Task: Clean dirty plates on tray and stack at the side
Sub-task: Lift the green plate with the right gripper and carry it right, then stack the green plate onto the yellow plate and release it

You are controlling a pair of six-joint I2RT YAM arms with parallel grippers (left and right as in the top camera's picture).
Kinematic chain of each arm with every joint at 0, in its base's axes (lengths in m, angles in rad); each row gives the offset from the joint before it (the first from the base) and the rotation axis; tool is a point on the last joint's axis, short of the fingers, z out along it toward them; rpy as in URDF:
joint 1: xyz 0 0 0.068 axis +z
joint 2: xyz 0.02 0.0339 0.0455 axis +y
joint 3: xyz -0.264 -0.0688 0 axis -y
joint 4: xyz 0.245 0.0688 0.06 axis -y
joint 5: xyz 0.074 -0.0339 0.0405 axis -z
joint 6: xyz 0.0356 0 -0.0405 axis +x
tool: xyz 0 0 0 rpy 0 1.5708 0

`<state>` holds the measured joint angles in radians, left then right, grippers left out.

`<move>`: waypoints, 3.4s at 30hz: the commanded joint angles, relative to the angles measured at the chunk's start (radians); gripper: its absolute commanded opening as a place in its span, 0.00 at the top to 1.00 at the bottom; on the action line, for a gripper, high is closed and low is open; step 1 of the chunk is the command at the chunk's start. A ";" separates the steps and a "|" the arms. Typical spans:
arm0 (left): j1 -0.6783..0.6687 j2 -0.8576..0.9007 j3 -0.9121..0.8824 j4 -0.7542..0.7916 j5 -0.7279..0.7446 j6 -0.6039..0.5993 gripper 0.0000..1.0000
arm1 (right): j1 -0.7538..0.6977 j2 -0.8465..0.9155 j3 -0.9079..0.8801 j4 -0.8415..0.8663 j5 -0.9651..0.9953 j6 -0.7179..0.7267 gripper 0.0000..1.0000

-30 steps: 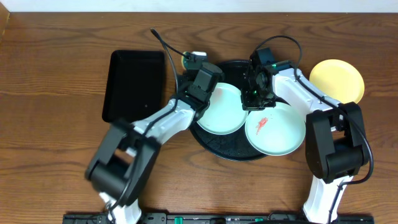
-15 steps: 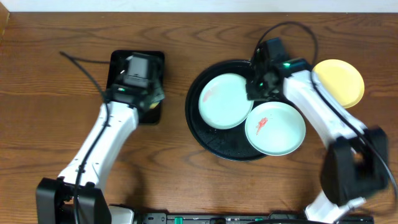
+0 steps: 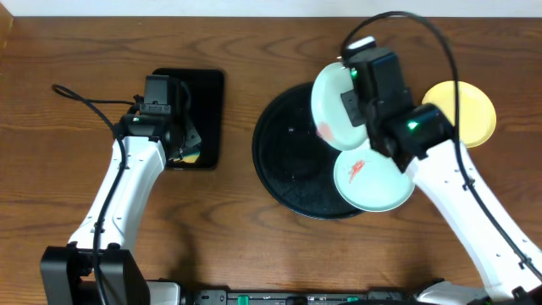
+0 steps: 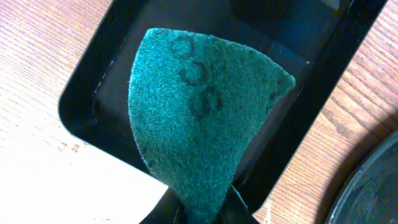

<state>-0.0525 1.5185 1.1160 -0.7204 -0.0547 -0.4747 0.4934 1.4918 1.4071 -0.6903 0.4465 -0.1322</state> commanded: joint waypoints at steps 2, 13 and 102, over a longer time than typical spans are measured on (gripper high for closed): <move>0.003 -0.002 0.002 -0.015 0.003 -0.005 0.92 | 0.101 -0.026 0.005 0.043 0.273 -0.188 0.99; 0.003 -0.002 0.002 -0.030 0.003 -0.005 0.92 | 0.261 -0.026 0.005 0.129 0.447 -0.255 0.99; 0.003 -0.002 0.000 -0.027 0.026 -0.010 0.92 | -0.314 0.185 0.018 0.085 -0.486 0.446 0.99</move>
<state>-0.0525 1.5185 1.1160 -0.7448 -0.0280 -0.4751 0.2550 1.8057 1.4067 -0.5972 -0.0692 0.2783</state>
